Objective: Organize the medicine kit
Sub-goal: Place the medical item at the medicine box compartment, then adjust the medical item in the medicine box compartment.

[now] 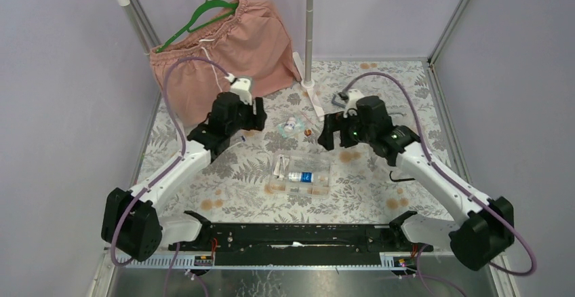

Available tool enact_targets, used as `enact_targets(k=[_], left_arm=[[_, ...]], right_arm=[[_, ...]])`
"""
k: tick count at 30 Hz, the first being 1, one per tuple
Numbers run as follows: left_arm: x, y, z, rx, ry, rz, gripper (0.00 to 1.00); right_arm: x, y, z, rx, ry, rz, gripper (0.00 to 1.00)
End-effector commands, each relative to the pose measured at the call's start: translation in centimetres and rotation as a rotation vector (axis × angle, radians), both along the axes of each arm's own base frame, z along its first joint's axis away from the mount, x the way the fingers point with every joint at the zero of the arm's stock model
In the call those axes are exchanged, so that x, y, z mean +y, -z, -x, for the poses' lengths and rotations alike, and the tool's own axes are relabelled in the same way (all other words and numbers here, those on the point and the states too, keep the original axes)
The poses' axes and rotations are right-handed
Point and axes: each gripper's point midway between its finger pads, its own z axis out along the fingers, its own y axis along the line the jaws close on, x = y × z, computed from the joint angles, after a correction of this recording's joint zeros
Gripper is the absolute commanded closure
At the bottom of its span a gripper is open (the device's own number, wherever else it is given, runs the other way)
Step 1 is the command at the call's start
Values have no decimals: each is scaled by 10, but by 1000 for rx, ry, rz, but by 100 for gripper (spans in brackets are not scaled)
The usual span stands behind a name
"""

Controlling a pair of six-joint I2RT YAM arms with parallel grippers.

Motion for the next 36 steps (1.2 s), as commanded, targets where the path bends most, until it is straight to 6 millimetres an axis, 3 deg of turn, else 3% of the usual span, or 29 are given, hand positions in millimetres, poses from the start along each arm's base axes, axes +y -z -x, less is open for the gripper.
enact_targets(k=[1, 6, 18, 36], left_arm=[[45, 1, -15, 100, -272, 114, 26], [74, 2, -19, 97, -370, 123, 25], [79, 4, -19, 108, -381, 105, 25], [79, 4, -19, 112, -375, 100, 24]], right_arm=[[42, -1, 19, 4, -277, 74, 1], [70, 25, 40, 27, -512, 232, 7], [86, 89, 74, 119, -757, 470, 21], [108, 101, 71, 91, -788, 495, 43]])
